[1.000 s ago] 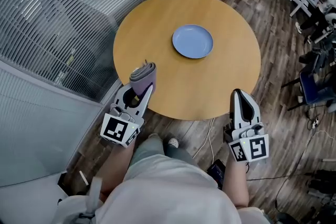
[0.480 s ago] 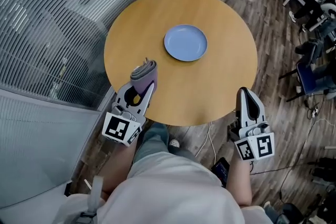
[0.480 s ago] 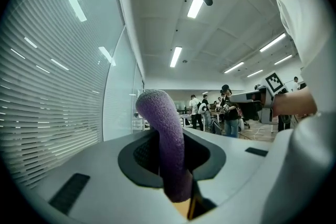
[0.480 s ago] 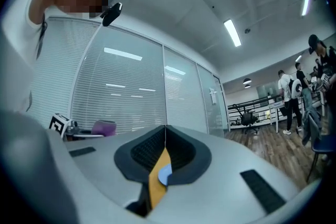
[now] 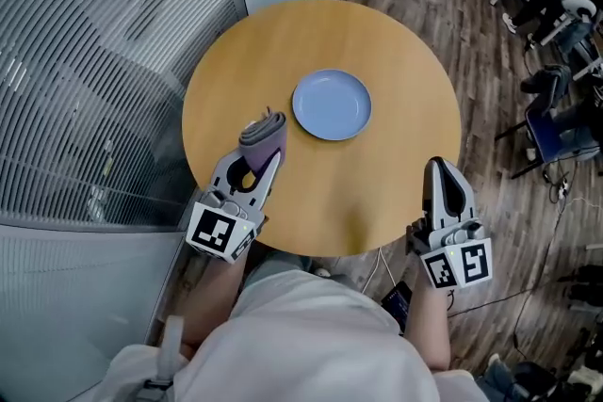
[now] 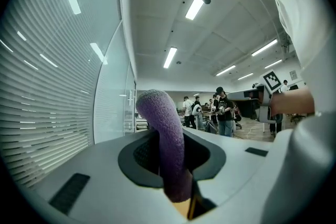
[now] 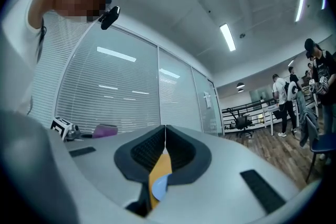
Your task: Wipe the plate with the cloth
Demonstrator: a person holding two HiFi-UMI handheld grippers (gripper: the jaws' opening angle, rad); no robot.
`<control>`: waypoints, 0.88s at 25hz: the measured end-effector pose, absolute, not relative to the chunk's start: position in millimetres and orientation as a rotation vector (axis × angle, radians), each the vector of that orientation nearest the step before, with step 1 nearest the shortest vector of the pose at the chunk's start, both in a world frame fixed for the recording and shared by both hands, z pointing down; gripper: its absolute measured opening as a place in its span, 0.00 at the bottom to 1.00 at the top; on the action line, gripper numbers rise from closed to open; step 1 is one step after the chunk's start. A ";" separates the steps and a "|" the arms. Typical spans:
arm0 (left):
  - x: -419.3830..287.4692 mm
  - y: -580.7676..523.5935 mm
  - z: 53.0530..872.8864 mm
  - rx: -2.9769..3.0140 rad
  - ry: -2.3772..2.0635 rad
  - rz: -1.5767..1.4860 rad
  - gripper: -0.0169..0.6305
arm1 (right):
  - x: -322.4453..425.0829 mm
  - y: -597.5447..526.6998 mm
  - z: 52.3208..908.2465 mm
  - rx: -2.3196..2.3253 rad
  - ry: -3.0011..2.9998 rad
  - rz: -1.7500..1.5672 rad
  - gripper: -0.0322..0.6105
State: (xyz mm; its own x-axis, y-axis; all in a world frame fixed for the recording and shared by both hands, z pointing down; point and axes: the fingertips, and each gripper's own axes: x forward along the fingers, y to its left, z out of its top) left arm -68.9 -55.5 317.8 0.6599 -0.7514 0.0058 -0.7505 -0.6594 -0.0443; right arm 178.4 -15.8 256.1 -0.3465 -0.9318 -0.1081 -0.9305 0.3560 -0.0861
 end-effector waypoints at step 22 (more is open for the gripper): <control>-88.0 -136.9 350.5 -2.926 1.217 -0.068 0.14 | 134.8 -100.3 287.2 -1.756 2.480 -0.073 0.08</control>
State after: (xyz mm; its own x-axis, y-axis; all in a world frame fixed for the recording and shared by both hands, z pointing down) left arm -88.0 -136.9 350.5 0.7042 -0.7082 0.0503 -0.7094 -0.7047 0.0096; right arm 134.8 -100.3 287.2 -0.3294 -0.9426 -0.0556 -0.9377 0.3334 -0.0977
